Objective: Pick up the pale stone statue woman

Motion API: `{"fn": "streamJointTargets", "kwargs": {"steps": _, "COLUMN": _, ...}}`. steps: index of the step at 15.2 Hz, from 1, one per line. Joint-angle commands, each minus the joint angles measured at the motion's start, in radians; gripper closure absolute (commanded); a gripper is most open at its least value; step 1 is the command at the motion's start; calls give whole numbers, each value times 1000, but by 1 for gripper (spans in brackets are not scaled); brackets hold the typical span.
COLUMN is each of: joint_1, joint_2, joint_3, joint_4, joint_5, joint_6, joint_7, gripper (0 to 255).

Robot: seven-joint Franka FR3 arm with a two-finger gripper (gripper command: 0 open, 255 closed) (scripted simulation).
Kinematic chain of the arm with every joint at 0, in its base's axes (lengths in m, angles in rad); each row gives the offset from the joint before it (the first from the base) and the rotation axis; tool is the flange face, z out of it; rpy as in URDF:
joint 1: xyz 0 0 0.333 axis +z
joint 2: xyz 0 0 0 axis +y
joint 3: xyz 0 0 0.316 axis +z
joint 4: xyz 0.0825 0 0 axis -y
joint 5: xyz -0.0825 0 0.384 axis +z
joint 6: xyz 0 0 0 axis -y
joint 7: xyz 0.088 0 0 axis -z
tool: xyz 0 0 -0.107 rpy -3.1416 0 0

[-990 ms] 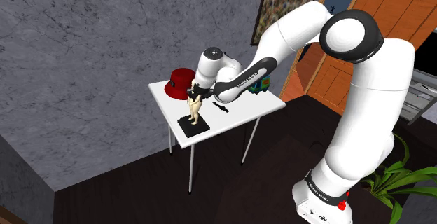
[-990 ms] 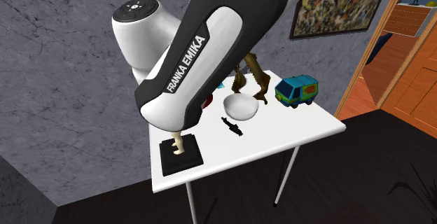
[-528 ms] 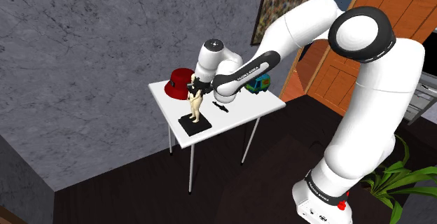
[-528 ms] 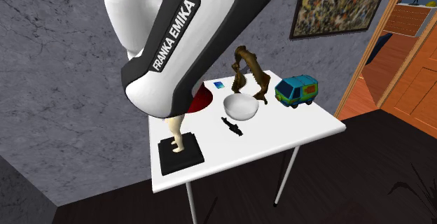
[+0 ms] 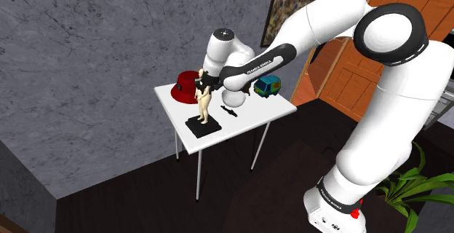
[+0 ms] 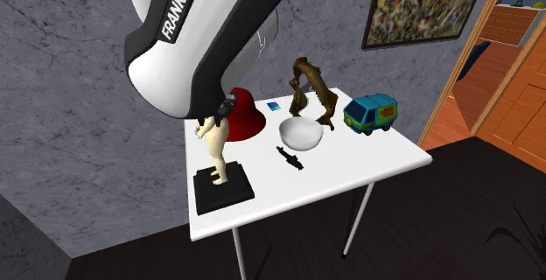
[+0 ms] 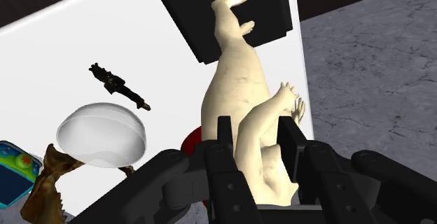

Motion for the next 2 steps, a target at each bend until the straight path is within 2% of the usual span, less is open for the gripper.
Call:
{"fn": "streamJointTargets", "kwargs": {"steps": 1, "joint_1": -3, "joint_2": -12, "joint_3": 5, "joint_4": 3, "joint_5": 15, "joint_6": -10, "joint_7": -12, "gripper": 255}}
{"fn": "streamJointTargets", "kwargs": {"steps": 2, "joint_1": -3, "joint_2": -12, "joint_3": 5, "joint_4": 3, "joint_5": 15, "joint_6": -10, "joint_7": -12, "gripper": 255}}
